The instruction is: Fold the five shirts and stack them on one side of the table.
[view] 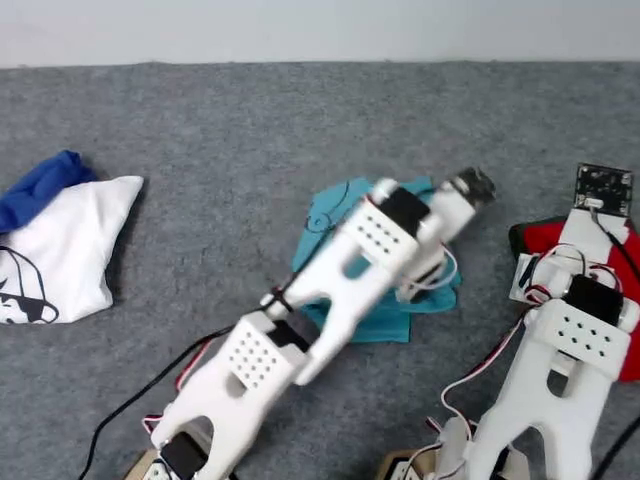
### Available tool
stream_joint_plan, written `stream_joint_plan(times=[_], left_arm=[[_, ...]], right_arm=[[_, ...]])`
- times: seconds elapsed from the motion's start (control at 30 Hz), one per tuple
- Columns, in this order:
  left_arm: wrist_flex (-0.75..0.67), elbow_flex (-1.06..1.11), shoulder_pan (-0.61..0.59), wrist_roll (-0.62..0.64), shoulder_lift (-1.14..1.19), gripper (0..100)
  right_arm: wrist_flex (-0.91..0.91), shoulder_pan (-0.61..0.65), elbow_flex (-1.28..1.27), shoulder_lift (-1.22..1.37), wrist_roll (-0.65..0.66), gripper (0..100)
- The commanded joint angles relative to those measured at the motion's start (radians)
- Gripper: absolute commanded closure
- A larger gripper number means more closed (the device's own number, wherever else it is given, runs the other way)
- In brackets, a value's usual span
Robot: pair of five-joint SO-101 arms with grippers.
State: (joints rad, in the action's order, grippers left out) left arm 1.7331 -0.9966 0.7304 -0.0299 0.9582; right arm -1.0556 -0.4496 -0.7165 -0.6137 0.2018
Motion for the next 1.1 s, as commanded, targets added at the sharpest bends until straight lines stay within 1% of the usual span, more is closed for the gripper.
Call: stream_joint_plan(times=[0.0, 0.3, 0.37, 0.53, 0.57, 0.67, 0.77, 0.87, 1.07], left_arm=[[-0.011, -0.084, 0.017, 0.0, 0.034, 80], [-0.009, -0.338, 0.005, -0.003, 0.203, 80], [-0.009, -0.403, -0.008, -0.003, 0.232, 83], [-0.006, -0.547, -0.012, -0.005, 0.287, 97], [-0.008, -0.556, -0.012, -0.006, 0.298, 99], [-0.006, -0.573, -0.012, -0.006, 0.319, 99], [-0.002, -0.607, -0.014, -0.006, 0.313, 99], [0.02, -0.688, -0.043, -0.003, 0.279, 99], [0.02, -0.674, -0.166, 0.0, 0.124, 99]], right_arm=[[-0.004, -0.002, 0.037, -0.03, 0.011, 80.8], [0.002, -0.001, -0.018, -0.038, 0.008, 80.9], [0.004, -0.001, -0.046, -0.039, 0.008, 80.9], [0.004, 0.024, -0.081, -0.039, 0.008, 80.9], [0.004, 0.035, -0.081, -0.039, 0.008, 80.9], [0.004, 0.076, -0.083, -0.039, 0.009, 80.9], [0.004, 0.105, -0.083, -0.039, 0.011, 80.9], [0.004, 0.114, -0.083, -0.038, 0.011, 80.9], [0.004, 0.114, -0.083, -0.035, 0.011, 80.9]])
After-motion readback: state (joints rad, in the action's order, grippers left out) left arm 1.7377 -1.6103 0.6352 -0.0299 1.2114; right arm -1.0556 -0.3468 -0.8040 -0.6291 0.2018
